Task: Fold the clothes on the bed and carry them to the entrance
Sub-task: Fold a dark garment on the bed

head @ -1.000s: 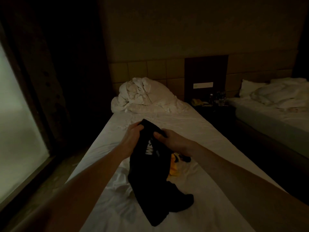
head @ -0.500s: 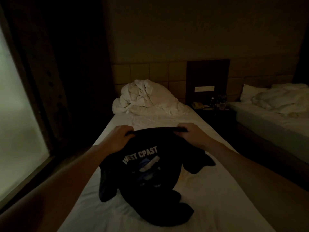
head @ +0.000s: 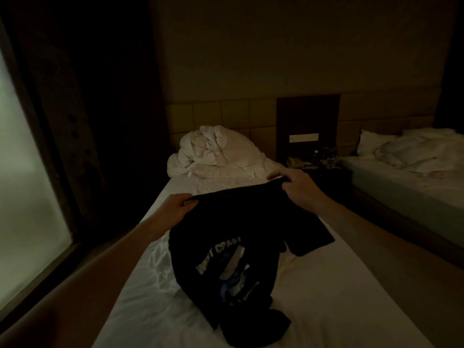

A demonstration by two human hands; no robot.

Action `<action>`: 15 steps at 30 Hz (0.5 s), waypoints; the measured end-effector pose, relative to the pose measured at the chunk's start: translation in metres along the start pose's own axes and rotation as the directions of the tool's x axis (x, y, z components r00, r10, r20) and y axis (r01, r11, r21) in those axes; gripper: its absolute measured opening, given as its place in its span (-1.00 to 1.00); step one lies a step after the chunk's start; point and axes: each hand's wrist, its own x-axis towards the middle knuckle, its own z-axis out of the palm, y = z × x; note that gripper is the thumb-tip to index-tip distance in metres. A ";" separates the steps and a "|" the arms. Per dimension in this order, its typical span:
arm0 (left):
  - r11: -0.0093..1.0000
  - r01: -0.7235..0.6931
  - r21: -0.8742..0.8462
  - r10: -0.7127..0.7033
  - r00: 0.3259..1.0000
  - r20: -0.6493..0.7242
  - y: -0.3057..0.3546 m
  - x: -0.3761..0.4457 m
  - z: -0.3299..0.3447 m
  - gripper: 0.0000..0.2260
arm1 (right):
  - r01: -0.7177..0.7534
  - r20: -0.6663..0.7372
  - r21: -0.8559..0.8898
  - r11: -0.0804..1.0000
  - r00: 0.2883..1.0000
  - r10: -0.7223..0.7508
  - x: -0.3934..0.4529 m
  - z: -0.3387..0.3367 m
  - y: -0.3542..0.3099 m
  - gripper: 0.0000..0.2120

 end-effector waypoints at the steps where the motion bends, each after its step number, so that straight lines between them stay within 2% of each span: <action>1: 0.999 0.018 -0.044 -0.019 1.000 -0.005 0.006 0.000 0.002 -0.75 | 0.059 0.055 -0.099 0.993 0.997 -0.054 -0.003 0.002 0.000 -0.67; 3: 0.992 0.027 -0.123 -0.027 1.000 -0.003 0.017 0.000 0.009 -0.74 | 0.152 0.205 -0.276 0.949 0.974 -0.096 -0.008 0.010 0.003 -0.79; 4: 0.994 0.003 -0.107 -0.004 1.000 -0.008 0.023 0.001 0.013 -0.73 | 0.181 0.272 -0.365 0.913 0.959 -0.081 -0.010 0.016 0.004 -0.85; 6: 0.996 -0.091 0.024 0.091 0.996 -0.009 0.033 0.001 0.020 -0.72 | 0.212 0.300 -0.463 0.861 0.951 -0.073 -0.012 0.028 0.003 -0.76; 8: 0.947 -0.192 0.257 0.185 0.981 0.052 0.038 -0.005 0.022 -0.70 | 0.193 0.197 -0.410 0.891 0.973 -0.120 -0.012 0.033 -0.001 -0.61; 9: 0.878 -0.232 0.420 0.196 0.972 0.128 0.038 -0.008 0.020 -0.63 | 0.163 0.114 -0.339 0.927 0.985 -0.132 -0.012 0.031 -0.004 -0.57; 11: 0.637 -0.293 0.713 0.128 0.952 0.277 0.035 -0.016 0.015 -0.38 | 0.075 -0.066 -0.178 0.981 0.994 -0.087 -0.010 0.021 -0.006 -0.51; 12: 0.545 -0.315 0.777 0.101 0.944 0.313 0.032 -0.017 0.012 -0.31 | 0.037 -0.130 -0.122 0.992 0.990 -0.053 -0.008 0.015 -0.005 -0.50; 13: 0.516 -0.323 0.794 0.087 0.941 0.326 0.025 -0.015 0.009 -0.29 | 0.014 -0.170 -0.103 0.995 0.985 -0.032 -0.005 0.009 -0.004 -0.51; 15: 0.548 -0.326 0.770 0.089 0.938 0.334 0.010 -0.008 0.003 -0.33 | 0.011 -0.199 -0.135 0.991 0.979 -0.038 -0.002 0.001 0.000 -0.55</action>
